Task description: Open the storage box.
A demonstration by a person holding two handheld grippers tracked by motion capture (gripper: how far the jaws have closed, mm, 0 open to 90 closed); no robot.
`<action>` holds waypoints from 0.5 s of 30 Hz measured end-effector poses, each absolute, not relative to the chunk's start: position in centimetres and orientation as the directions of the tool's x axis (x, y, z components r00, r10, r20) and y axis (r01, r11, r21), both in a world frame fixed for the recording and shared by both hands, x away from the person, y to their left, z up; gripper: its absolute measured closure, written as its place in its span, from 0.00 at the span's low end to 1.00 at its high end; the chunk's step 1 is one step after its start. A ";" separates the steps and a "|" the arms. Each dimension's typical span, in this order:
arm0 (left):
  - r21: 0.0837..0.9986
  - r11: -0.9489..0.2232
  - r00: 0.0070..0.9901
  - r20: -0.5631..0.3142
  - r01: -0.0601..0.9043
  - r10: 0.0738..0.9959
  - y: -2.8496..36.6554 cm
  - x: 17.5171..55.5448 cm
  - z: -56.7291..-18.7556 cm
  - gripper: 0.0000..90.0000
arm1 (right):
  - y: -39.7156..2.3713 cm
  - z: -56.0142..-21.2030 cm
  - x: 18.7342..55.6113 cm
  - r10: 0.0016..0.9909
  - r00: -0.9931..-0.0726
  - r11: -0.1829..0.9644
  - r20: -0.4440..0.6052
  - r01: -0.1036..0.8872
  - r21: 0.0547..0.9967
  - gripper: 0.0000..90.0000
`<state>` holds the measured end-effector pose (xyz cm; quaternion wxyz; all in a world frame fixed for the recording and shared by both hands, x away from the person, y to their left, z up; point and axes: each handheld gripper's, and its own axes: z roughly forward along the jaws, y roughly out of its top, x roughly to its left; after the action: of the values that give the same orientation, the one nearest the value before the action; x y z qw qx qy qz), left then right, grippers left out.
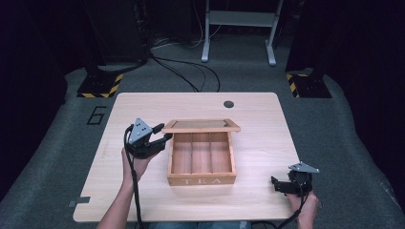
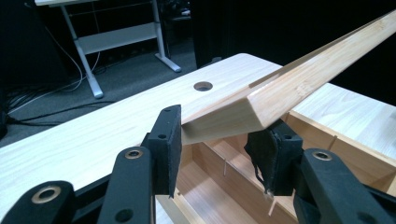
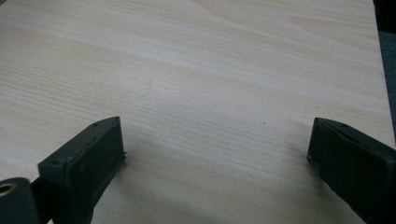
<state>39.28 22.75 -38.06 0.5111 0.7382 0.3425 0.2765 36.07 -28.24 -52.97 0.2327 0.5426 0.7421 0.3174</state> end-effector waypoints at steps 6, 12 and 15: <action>0.946 -0.230 0.617 0.042 0.229 0.786 22.8 38.7 -39.0 0.60 | -28.2 -53.0 36.1 0.953 -0.303 0.210 -0.001 0.657 0.724 0.04; 0.946 -0.226 0.626 0.030 0.235 0.779 22.9 38.0 -40.3 0.57 | -28.2 -53.0 36.1 0.953 -0.303 0.210 -0.001 0.658 0.724 0.04; 0.946 -0.213 0.630 0.014 0.242 0.777 22.9 37.6 -41.0 0.56 | -28.2 -53.0 36.1 0.953 -0.304 0.210 -0.001 0.657 0.724 0.04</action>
<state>37.62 22.94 -41.03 0.5229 0.7358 0.3462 0.2557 36.07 -28.24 -52.96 0.2327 0.5423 0.7423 0.3175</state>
